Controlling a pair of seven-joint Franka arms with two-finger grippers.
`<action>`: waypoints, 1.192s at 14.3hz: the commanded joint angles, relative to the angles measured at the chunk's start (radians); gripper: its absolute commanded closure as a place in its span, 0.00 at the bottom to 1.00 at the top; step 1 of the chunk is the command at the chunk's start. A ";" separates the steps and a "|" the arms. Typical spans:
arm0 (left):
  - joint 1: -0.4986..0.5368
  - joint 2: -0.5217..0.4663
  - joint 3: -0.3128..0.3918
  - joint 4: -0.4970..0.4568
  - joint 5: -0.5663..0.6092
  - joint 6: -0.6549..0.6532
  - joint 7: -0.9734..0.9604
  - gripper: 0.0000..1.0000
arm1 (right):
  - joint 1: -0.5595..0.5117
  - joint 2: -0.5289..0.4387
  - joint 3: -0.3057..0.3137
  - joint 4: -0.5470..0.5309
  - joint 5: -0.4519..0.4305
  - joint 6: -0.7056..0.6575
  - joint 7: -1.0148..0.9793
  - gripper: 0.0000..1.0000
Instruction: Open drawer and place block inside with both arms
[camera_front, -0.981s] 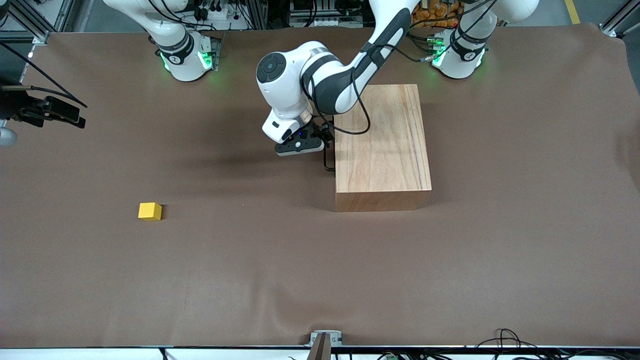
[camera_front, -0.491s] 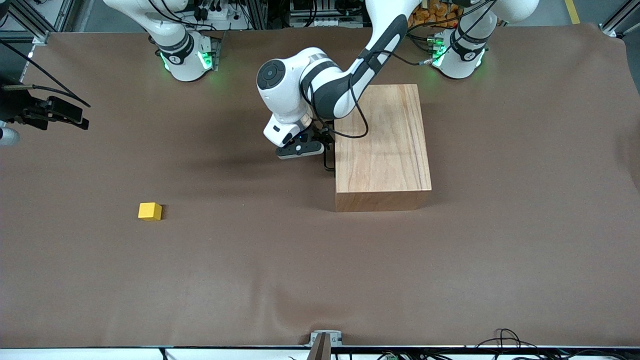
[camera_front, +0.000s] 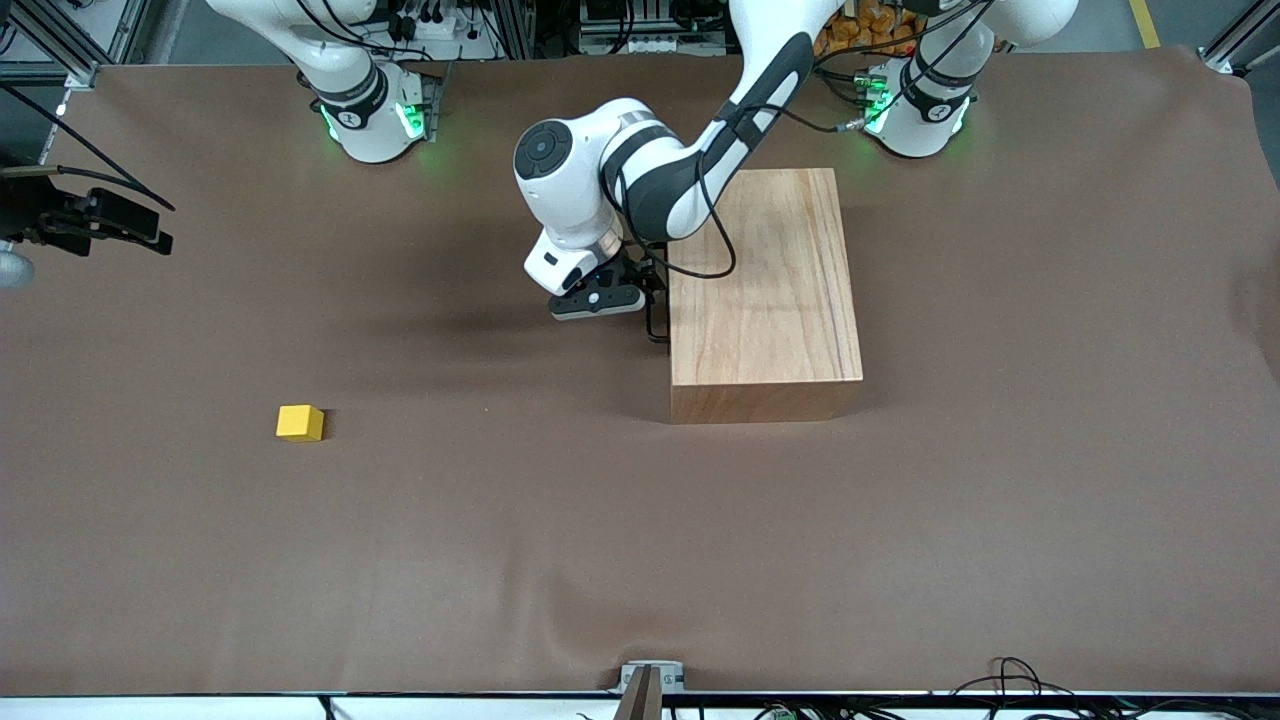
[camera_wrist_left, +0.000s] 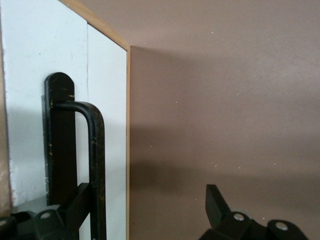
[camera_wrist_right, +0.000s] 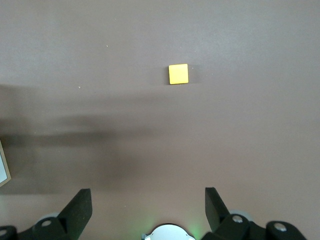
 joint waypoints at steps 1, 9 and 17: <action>-0.009 0.023 0.003 0.025 0.018 0.042 0.005 0.00 | -0.022 -0.013 0.008 -0.006 0.016 -0.009 -0.016 0.00; -0.009 0.033 -0.015 0.028 0.015 0.130 0.005 0.00 | -0.011 -0.012 0.012 -0.007 0.017 -0.010 -0.013 0.00; -0.011 0.036 -0.043 0.031 0.015 0.179 -0.001 0.00 | -0.018 -0.016 0.009 -0.010 0.033 -0.065 -0.015 0.00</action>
